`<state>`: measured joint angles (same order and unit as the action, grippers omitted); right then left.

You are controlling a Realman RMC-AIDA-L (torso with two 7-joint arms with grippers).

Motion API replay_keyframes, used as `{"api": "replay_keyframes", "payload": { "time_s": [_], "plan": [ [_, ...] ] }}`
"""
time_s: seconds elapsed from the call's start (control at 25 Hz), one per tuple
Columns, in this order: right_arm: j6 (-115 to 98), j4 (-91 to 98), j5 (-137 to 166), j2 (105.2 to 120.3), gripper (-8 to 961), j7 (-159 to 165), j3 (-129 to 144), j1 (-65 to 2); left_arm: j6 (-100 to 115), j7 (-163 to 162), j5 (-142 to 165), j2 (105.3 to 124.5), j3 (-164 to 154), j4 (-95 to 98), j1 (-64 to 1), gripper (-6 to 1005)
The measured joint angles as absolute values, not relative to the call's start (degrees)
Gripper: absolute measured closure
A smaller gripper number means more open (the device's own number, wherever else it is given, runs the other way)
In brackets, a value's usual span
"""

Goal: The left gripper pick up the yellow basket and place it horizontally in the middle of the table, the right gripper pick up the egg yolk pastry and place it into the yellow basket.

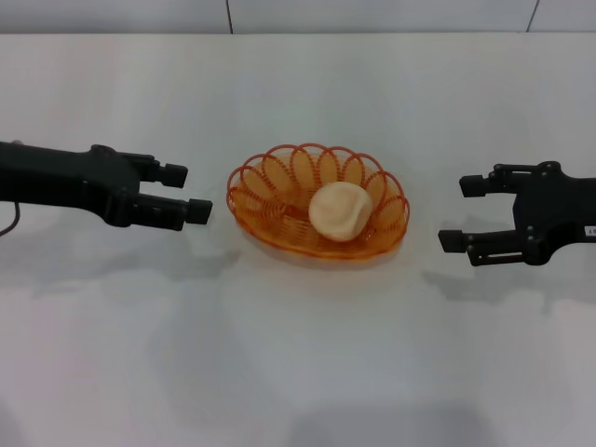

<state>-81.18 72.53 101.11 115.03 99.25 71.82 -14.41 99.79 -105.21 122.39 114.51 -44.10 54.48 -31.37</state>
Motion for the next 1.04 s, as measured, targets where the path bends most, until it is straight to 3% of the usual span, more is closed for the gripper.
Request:
{"api": "replay_keyframes", "payload": {
  "time_s": [0.52,1.04],
  "plan": [
    [-83.2,73.2,101.1,115.05,151,98.0,71.8,-14.8,105.5,-95.4,121.6,116.17,-44.4,54.0,-31.2,212],
    [-84.5,73.7,101.4,114.96,153,98.2,71.8,-14.9,105.5,-95.6,121.6,116.28,-44.4,53.9,-31.3,212]
  ]
}}
